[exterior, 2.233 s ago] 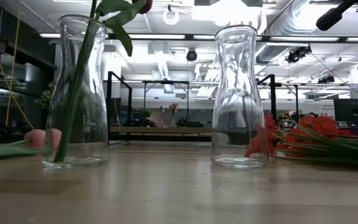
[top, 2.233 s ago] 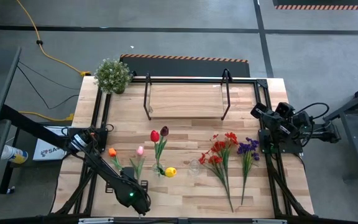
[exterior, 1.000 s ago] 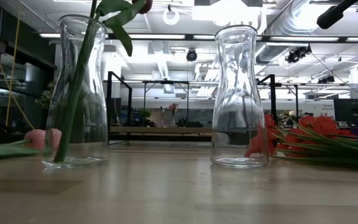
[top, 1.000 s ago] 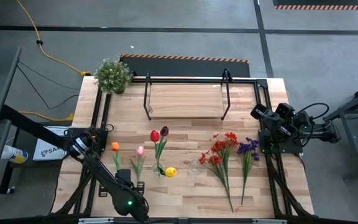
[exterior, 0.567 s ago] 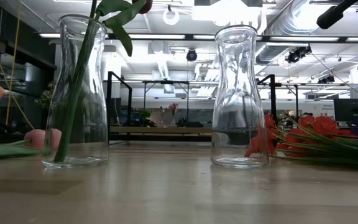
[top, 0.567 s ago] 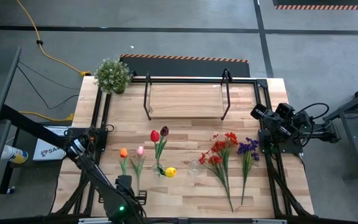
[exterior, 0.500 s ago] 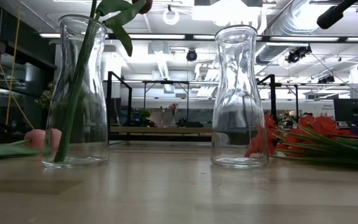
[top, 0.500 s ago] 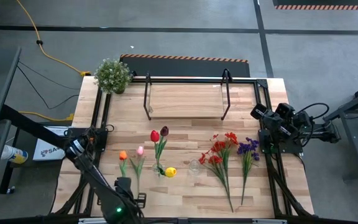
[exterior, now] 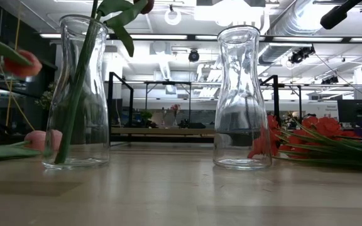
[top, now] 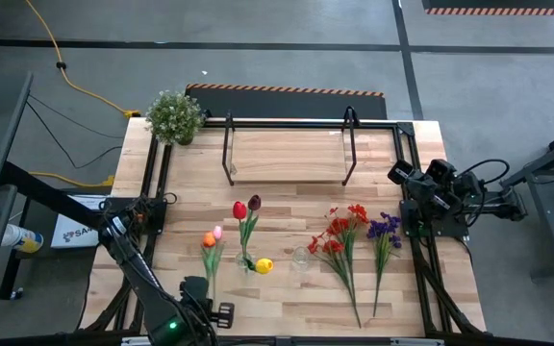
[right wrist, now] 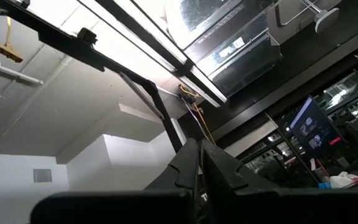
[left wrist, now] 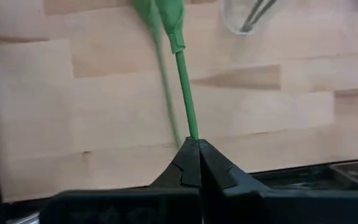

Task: Pick and place flowers into a vace then onto a shelf
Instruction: Put the orange flower into the left transparent vase

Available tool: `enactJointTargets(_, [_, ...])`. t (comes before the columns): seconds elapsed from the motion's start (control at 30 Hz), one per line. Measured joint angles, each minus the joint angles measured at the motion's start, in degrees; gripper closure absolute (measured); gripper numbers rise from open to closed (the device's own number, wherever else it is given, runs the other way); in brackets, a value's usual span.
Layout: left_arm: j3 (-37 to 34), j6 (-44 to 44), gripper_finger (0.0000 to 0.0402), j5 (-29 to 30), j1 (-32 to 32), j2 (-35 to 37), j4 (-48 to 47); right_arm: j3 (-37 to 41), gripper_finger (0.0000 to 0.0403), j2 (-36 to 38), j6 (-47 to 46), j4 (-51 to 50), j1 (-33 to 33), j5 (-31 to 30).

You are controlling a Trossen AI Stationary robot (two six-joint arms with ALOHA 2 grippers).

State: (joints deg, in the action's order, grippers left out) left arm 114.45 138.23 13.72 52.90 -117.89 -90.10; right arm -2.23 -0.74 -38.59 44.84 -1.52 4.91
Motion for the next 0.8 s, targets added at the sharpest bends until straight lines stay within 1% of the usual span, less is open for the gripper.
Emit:
enactJointTargets(0.13, [1.4, -0.2, 0.038, 1.7, 0.1, 0.1, 0.1, 0.0, 0.0391, 0.0, -0.5, 0.0, 0.0, 1.4])
enactJointTargets(0.33, [1.5, 0.0, 0.038, 10.6, 0.4, 0.1, 0.1, 0.0, 0.0391, 0.0, -0.6, 0.0, 0.0, 2.1])
enactJointTargets(0.57, [1.7, 1.9, 0.038, 11.4, 2.2, 0.1, 0.0, 0.0, 0.0391, 0.0, -0.6, 0.0, 0.0, 2.2])
enactJointTargets(0.73, [4.9, 3.1, 0.038, 11.0, 4.4, 0.1, 0.1, 0.0, 0.0391, 0.0, -2.6, 0.0, 0.0, 2.4])
enactJointTargets(0.8, [6.4, 3.2, 0.038, 12.1, 5.2, 0.1, 0.1, 0.0, 0.0391, 0.0, -2.6, 0.0, 0.0, 2.4])
